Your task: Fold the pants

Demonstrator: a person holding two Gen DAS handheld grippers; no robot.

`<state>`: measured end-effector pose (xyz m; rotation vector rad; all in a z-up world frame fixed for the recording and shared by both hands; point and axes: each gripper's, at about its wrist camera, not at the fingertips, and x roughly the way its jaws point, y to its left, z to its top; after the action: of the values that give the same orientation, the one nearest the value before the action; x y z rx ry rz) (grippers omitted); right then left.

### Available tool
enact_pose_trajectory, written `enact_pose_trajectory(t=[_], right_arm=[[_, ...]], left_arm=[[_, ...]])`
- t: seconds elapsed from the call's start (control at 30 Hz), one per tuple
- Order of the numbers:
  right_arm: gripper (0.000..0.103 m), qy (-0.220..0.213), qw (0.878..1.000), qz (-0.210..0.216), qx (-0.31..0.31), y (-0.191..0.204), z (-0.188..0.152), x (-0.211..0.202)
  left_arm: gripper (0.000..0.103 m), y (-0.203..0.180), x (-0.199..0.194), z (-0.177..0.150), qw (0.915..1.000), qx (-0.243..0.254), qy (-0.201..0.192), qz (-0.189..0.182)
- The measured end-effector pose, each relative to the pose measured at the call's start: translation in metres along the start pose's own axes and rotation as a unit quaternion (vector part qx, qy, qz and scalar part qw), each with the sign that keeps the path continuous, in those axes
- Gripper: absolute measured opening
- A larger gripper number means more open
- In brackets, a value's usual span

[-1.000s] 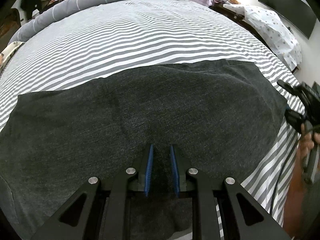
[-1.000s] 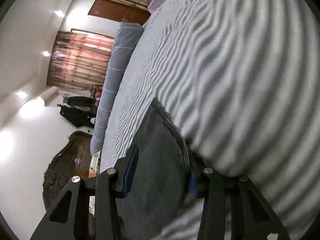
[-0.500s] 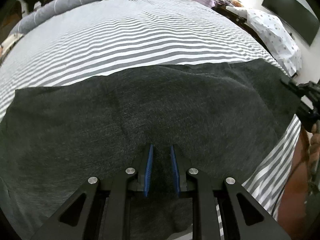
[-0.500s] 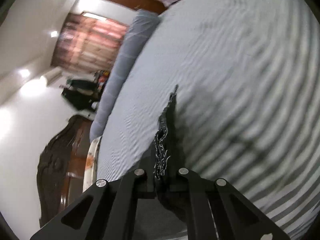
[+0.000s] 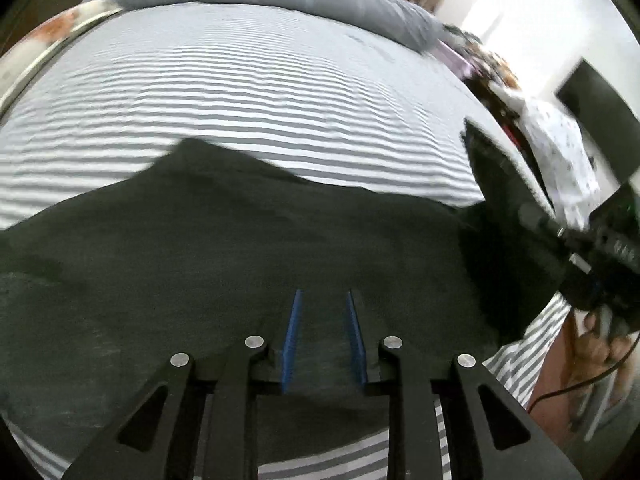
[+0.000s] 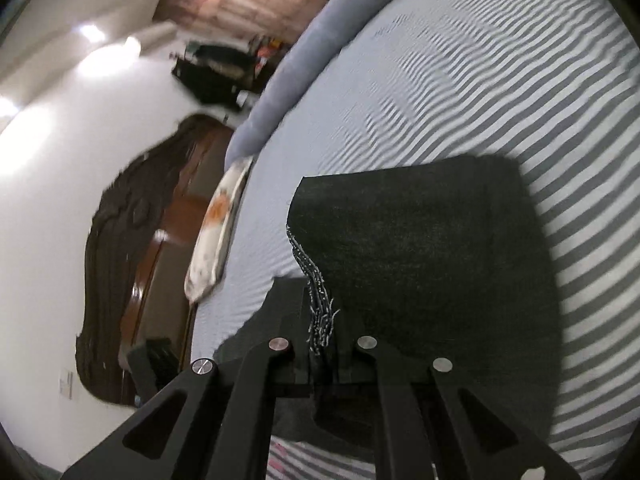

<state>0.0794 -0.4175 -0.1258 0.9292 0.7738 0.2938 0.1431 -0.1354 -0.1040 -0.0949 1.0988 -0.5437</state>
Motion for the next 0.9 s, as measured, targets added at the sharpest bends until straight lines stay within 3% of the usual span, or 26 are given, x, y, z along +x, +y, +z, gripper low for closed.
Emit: enact_pose_trajectory(t=[0.13,0.3,0.47,0.5,0.57,0.63,0.77,0.9], right_arm=[[0.007,0.047,0.999,-0.008,-0.019,0.019,-0.021,0.043],[0.007,0.111,0.993,-0.01,-0.049,0.04,-0.054,0.09],[0.011,0.155,0.979,-0.067,-0.109,0.054,-0.083,0.122],[0.014,0.163,0.977,-0.077,-0.113,0.054,-0.086,0.126],[0.04,0.175,0.972,-0.1,-0.122,0.054,-0.094,0.13],[0.049,0.171,0.972,-0.099,-0.126,0.059,-0.097,0.122],[0.058,0.144,0.975,-0.097,-0.139,0.069,-0.108,0.089],[0.061,0.14,0.981,-0.087,-0.099,0.061,-0.127,0.063]], left_arm=[[0.025,0.04,-0.016,-0.003,0.9993,-0.036,-0.007,-0.008],[0.025,0.057,-0.021,-0.01,0.9986,-0.047,-0.012,-0.022],[0.025,0.062,-0.019,-0.01,0.9975,-0.056,-0.008,-0.043],[0.025,0.062,-0.019,-0.01,0.9972,-0.057,-0.005,-0.048],[0.025,0.064,-0.021,-0.012,0.9965,-0.061,-0.001,-0.057],[0.026,0.064,-0.022,-0.014,0.9955,-0.064,0.005,-0.069],[0.034,0.06,-0.027,-0.021,0.995,-0.063,0.006,-0.077],[0.042,0.055,-0.023,-0.028,0.992,-0.072,0.024,-0.101]])
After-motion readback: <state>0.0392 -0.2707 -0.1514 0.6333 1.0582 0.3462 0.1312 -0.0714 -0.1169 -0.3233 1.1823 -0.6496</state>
